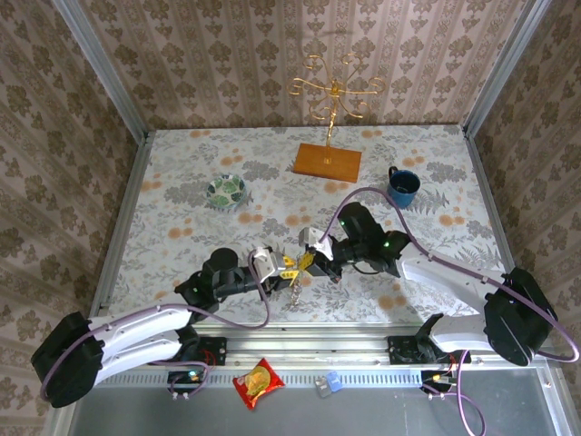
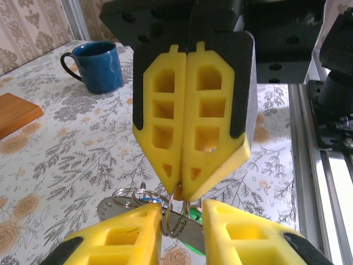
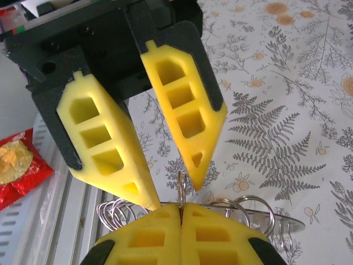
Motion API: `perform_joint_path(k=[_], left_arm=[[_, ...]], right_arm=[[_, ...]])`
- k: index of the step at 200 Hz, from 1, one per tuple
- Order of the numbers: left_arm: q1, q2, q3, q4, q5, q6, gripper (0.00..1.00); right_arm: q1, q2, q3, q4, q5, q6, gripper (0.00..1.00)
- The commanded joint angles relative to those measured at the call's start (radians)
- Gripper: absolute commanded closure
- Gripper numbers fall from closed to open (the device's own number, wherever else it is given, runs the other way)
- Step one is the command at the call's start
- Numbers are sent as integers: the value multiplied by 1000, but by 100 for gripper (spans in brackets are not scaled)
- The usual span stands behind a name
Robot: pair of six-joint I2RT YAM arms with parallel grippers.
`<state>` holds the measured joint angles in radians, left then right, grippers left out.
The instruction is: Put the keys on the keyring
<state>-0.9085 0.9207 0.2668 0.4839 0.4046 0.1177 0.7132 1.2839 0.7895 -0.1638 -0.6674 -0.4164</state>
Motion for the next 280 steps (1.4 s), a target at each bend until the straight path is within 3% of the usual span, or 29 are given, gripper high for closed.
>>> perform_joint_path(k=[1, 58, 86, 102, 135, 177, 217, 261, 280], left_arm=[[10, -2, 49, -107, 41, 64, 74], [32, 31, 94, -150, 88, 94, 83], [36, 31, 95, -150, 96, 101, 100], [37, 26, 87, -138, 91, 98, 100], [37, 11, 58, -101, 79, 80, 100], [38, 7, 36, -54, 68, 60, 100], [35, 1, 27, -39, 68, 50, 100], [32, -4, 22, -37, 58, 49, 100], [30, -11, 20, -33, 40, 44, 100]], right_arm=[[25, -11, 68, -137, 38, -106, 100], [95, 29, 181, -255, 110, -205, 100], [104, 31, 188, -251, 103, -200, 100], [100, 20, 162, -220, 116, -165, 100], [39, -42, 58, -106, 107, -40, 73], [28, -42, 17, -79, 95, 25, 65], [28, -25, 17, -46, 83, 41, 71], [27, -19, 17, -19, 72, 61, 100], [22, -20, 6, -21, 75, 70, 100]])
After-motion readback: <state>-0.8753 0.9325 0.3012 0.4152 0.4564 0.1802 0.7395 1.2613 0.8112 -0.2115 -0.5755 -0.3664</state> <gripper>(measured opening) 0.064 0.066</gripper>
